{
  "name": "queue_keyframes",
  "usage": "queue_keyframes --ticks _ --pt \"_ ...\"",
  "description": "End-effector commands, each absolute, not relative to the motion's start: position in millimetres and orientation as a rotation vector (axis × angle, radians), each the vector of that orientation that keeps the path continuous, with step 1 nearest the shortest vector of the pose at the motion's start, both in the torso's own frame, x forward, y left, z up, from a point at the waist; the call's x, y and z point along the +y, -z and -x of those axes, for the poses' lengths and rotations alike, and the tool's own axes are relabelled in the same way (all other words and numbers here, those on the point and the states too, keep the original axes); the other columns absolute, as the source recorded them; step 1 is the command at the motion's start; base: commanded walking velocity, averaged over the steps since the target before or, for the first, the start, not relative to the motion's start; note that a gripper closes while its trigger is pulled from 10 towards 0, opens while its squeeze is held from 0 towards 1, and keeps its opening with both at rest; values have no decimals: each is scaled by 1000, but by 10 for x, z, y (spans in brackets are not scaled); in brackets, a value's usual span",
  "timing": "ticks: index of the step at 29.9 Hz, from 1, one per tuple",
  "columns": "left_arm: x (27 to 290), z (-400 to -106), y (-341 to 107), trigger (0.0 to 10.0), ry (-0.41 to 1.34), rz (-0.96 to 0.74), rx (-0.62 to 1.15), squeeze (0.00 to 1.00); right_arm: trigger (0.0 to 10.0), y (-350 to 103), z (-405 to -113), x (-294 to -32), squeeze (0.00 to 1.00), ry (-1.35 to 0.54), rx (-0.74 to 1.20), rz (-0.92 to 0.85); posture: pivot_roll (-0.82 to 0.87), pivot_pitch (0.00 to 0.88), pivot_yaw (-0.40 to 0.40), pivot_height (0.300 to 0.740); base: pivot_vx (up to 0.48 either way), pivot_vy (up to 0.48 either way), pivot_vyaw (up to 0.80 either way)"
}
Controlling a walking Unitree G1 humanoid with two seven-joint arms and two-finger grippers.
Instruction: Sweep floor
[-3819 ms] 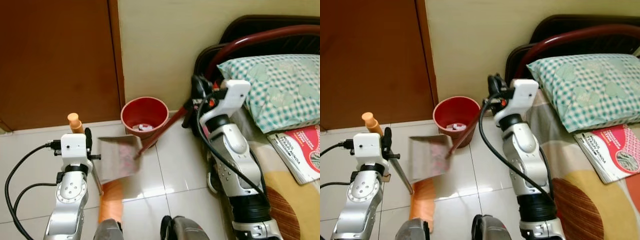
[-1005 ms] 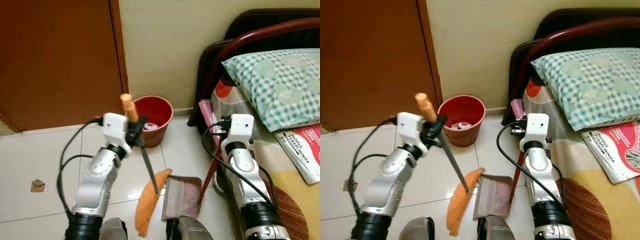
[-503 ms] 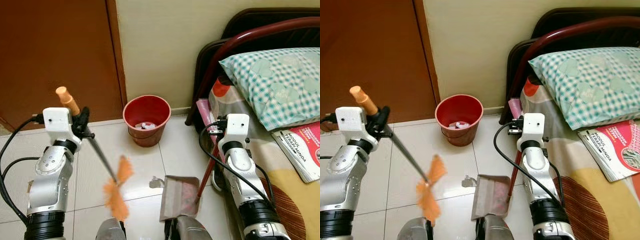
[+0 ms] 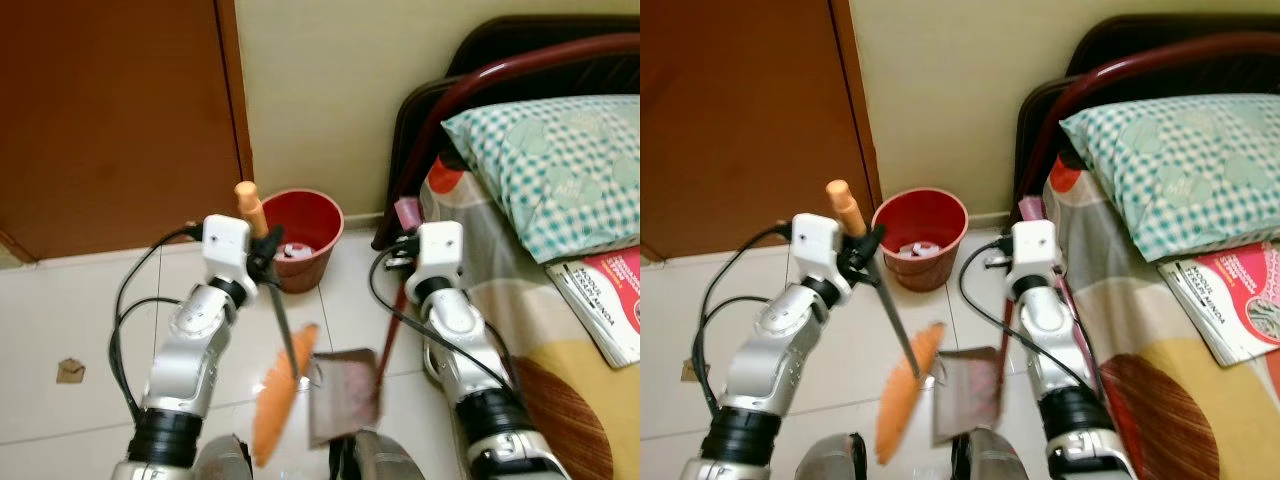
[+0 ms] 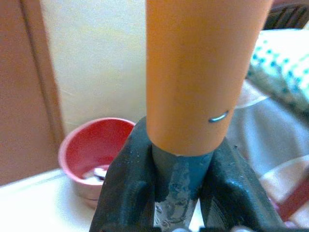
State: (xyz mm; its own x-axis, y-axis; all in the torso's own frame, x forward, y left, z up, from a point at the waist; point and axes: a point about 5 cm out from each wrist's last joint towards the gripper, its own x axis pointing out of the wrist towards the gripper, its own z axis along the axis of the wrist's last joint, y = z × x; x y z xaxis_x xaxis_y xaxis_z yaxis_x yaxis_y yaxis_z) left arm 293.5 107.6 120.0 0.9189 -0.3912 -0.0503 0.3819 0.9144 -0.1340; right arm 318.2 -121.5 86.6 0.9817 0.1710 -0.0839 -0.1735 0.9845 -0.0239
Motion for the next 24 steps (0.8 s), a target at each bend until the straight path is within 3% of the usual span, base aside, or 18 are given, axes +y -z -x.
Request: queue_keyframes --ticks 1,8,11,15,24 --pt "1017 -2888 -1287 10000 417 244 64 0 10000 -853 -3164 -1185 0 -203 83 29 56 149 -70 740 0 0 0" --pt "1054 -2881 -1519 10000 358 422 11 0 10000 -784 -3143 -1205 0 -204 112 34 56 149 -70 740 0 0 0" --pt "1159 -2910 -1537 10000 305 404 -18 0 10000 -775 -3147 -1206 0 -208 117 36 63 147 -70 740 0 0 0" --pt "1538 -2934 -1521 10000 142 315 -41 0 10000 -763 -3141 -1300 0 -184 127 37 61 144 -68 740 0 0 0" --pt "2031 -2852 -1607 10000 18 181 -99 0 10000 -766 -3072 -1576 0 -110 130 51 68 142 -67 740 0 0 0"
